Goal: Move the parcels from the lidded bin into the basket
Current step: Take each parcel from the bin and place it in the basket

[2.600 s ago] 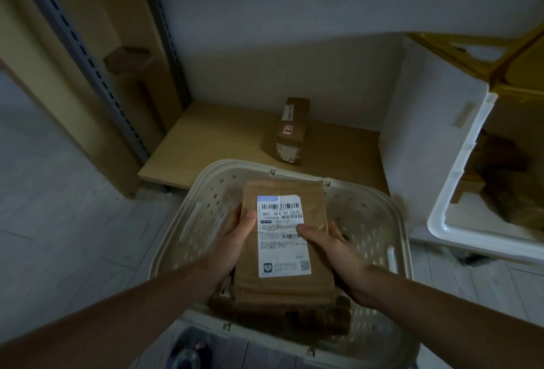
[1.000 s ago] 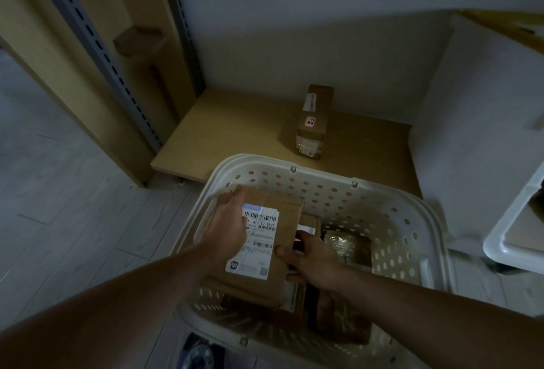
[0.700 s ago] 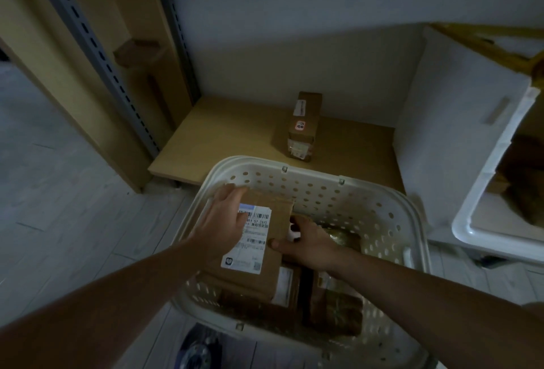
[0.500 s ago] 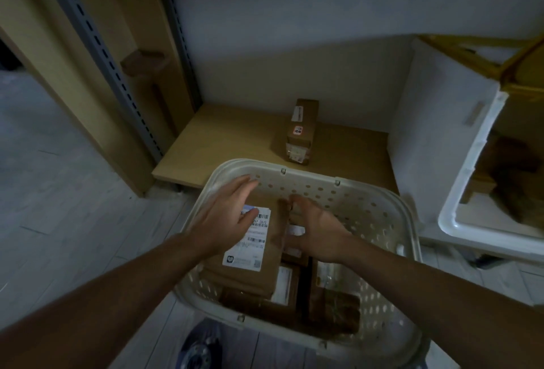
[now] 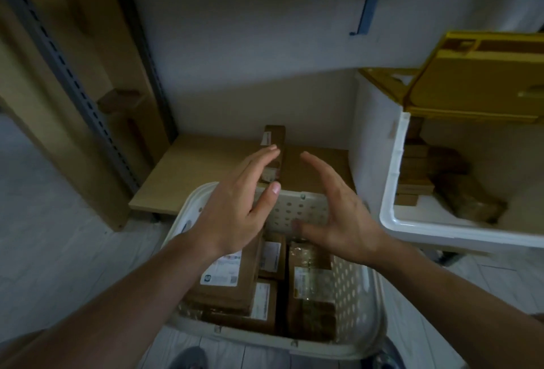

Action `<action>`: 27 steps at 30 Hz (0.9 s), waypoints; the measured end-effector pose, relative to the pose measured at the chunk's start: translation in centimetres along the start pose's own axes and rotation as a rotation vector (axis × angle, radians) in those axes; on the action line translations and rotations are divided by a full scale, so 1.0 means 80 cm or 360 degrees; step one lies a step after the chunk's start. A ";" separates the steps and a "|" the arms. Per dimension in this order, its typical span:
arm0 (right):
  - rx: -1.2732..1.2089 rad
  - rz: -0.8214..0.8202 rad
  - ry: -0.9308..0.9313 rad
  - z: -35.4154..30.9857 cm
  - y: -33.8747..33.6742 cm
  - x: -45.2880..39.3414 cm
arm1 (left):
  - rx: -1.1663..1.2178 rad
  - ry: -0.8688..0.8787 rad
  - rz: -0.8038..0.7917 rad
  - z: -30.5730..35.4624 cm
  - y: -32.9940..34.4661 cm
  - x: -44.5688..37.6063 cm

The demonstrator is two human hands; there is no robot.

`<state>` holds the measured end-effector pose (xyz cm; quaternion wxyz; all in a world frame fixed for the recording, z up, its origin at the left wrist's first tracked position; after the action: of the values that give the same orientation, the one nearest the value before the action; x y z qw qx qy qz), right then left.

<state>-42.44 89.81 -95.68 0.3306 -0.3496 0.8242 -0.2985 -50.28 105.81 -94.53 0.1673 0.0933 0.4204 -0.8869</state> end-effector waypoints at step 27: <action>0.0027 0.0456 0.0333 0.073 -0.184 0.114 | 0.0391 0.0101 0.0058 0.154 0.134 -0.085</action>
<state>-37.36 72.70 -91.67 0.2852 -0.1928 0.8929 -0.2901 -40.31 91.41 -92.35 0.1573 0.1487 0.3119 -0.9251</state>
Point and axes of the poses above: each hand's wrist, its own x-axis away from the middle knuckle, its own y-axis out of the palm, z = x × y, the point moved 5 cm from there along -x, towards the middle knuckle, and after that the axes turned 7 degrees about -y, right-handed, at the moved point
